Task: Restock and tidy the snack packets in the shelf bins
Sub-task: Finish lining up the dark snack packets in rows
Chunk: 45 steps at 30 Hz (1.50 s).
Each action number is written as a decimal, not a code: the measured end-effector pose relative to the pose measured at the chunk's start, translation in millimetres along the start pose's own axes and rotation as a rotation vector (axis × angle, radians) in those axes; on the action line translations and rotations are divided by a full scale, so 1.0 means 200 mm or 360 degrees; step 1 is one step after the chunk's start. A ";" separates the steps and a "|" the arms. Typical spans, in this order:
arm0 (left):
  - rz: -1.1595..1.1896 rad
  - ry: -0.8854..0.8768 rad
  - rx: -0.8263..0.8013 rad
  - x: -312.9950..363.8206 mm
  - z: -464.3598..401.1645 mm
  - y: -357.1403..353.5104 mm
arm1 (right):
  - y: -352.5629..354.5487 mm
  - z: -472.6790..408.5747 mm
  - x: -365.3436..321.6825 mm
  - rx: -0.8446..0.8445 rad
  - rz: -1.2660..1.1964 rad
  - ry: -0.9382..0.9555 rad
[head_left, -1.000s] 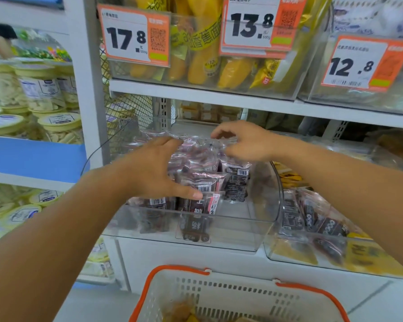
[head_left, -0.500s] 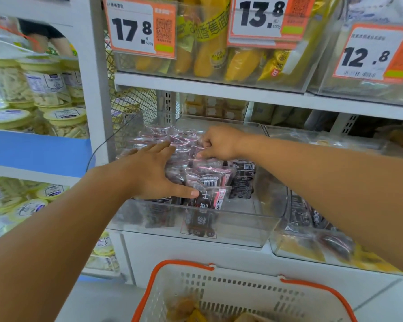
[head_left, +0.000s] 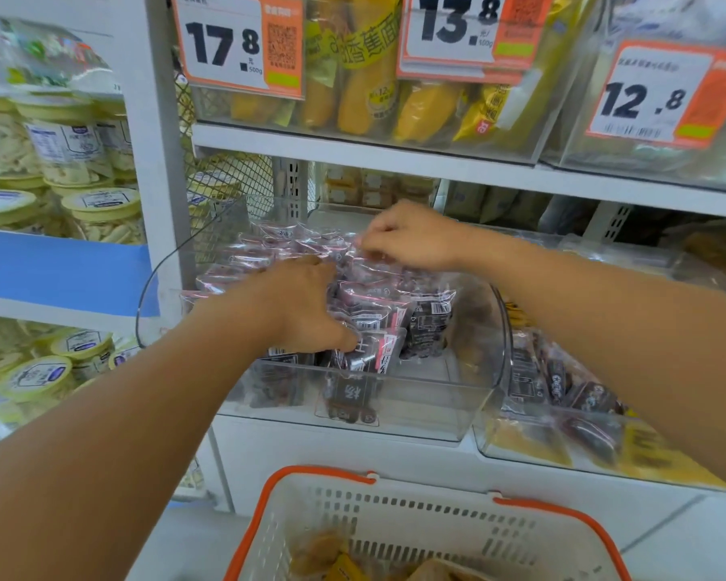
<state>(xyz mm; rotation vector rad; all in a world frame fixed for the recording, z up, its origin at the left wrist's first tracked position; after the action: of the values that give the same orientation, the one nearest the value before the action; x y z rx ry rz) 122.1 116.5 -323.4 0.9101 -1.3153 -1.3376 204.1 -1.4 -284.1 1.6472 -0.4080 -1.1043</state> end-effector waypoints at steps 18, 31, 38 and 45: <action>-0.0205 -0.0151 0.0199 0.07 0.07 0.01 | -0.13 0.09 -0.04 -0.0141 0.0846 -0.0006; -0.0314 -0.0303 0.0078 0.19 0.03 -0.02 | 0.01 0.34 0.10 -0.0125 0.0730 -0.0109; -0.0346 -0.0234 0.0246 0.25 0.02 0.02 | -0.01 0.31 0.09 0.0004 0.1050 -0.0169; -0.0148 -0.0462 0.0238 0.28 0.01 0.00 | -0.02 0.31 0.08 0.0026 0.1106 -0.0182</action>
<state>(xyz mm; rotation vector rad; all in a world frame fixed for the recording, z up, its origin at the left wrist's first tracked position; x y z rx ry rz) 107.9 62.5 -314.7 0.9115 -1.6296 -1.5007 160.2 -46.6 -295.6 1.2950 -0.9776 -0.6639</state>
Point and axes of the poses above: each hand's wrist, its own z-axis away from the middle knuckle, its own y-axis out of the back of the hand, x = y × z, the point moved 8 cm from there along -z, towards the middle knuckle, and after that the axes turned 5 degrees about -x, right-handed, at the moved point
